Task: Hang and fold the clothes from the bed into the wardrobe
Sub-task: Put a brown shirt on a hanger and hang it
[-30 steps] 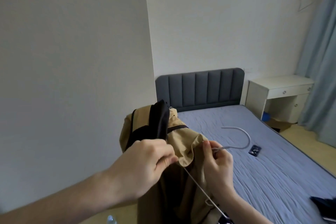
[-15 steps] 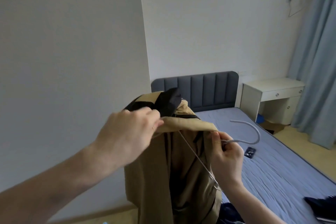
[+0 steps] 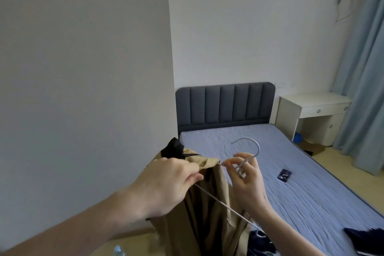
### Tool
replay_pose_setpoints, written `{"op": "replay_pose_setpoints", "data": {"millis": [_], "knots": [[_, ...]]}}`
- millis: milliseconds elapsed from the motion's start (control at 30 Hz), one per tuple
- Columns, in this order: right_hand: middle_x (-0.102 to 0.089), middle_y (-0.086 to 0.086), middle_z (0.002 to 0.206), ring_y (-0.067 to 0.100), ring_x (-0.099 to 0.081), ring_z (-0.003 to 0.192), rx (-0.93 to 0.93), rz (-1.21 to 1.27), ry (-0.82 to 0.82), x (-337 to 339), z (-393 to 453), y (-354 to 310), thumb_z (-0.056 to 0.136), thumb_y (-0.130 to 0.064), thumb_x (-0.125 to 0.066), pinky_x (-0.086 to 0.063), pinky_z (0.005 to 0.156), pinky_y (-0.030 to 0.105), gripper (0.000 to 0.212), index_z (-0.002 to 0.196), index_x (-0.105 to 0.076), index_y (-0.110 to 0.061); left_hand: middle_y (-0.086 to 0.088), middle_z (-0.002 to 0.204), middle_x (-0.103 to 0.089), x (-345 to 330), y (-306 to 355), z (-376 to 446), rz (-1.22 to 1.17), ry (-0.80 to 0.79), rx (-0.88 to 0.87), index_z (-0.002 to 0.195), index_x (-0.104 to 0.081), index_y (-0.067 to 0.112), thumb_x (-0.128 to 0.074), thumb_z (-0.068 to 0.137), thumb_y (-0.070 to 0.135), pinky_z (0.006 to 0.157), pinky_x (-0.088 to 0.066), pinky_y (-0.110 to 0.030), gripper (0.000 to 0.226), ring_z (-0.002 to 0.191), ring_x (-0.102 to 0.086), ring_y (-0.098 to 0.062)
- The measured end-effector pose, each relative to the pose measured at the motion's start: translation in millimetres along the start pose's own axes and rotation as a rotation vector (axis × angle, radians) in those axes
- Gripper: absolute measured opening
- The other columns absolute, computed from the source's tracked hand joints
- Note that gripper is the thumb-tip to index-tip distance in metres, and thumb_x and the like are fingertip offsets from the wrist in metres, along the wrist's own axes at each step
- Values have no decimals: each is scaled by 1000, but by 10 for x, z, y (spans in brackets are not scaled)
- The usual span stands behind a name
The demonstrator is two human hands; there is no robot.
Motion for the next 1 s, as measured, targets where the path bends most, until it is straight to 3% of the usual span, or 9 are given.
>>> {"op": "replay_pose_setpoints", "data": {"millis": [67,200,267,333,400,500,633,767,1000], "knots": [[-56,-27,135,-1,-65,108,34,79,-139,-20,7,9,99,-26,-66,-49,74,21,19,87,-75,-39,12,66,-49,11,77,89,-97,50,-41,71,-39,39,-35,104,55,55,-35,-27,37,63,-48,-14],[-65,-15,138,22,-58,51,15,232,-330,-107,-14,34,103,-26,-61,-47,47,29,16,94,-73,-23,9,64,-57,-45,143,208,-459,59,-28,73,-46,34,-41,108,50,57,-45,-35,39,60,-56,-16],[-76,-11,108,20,-44,44,-10,305,-358,-153,-60,42,104,-25,-58,-40,42,26,17,93,-68,-17,6,59,-55,-42,70,317,-606,72,9,72,-47,25,-43,108,44,62,-48,-38,41,56,-54,-11],[-60,-9,66,16,-38,42,-39,338,-406,-207,-109,22,102,-31,-55,-34,40,25,18,92,-65,-19,7,57,-49,4,-23,467,-810,80,74,71,-46,17,-44,110,35,61,-45,-27,43,56,-48,-7],[-45,-5,58,14,-39,43,-39,346,-436,-253,-120,-26,103,-31,-53,-34,41,26,18,92,-66,-24,4,57,-47,73,-99,580,-930,76,126,72,-45,8,-43,110,31,61,-42,-21,45,55,-44,-9],[-60,1,70,18,-56,56,-29,406,-383,-247,-34,-111,105,-16,-55,-48,54,30,21,90,-68,-17,1,58,-50,129,-111,581,-948,-19,99,76,-47,-2,-43,108,35,62,-43,-21,50,56,-47,-11],[-70,6,77,18,-68,73,35,336,-300,-162,100,-144,103,-6,-58,-55,70,31,26,85,-71,-19,-4,72,-63,252,-164,371,-695,-145,4,80,-58,15,-43,107,53,74,-51,-38,50,68,-59,-14],[-73,5,78,16,-70,75,97,310,-247,-75,171,-201,102,-10,-61,-54,70,24,22,88,-74,-21,9,94,-68,333,-697,-2,-539,-29,233,101,-66,33,-45,96,68,83,-55,-36,42,93,-67,-13],[-77,2,83,17,-74,80,113,283,-229,-82,208,-307,100,-11,-63,-60,73,30,26,88,-76,-30,39,121,-55,21,-1506,-400,-497,-308,463,125,-51,60,-65,89,35,94,-43,-18,46,116,-47,19]]}}
Point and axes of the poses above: each hand's wrist, its own z-axis towards the middle knuckle, its own x-axis out of the back of the hand, y = z × x, the point moved 1 cm from there along z, towards the middle knuckle
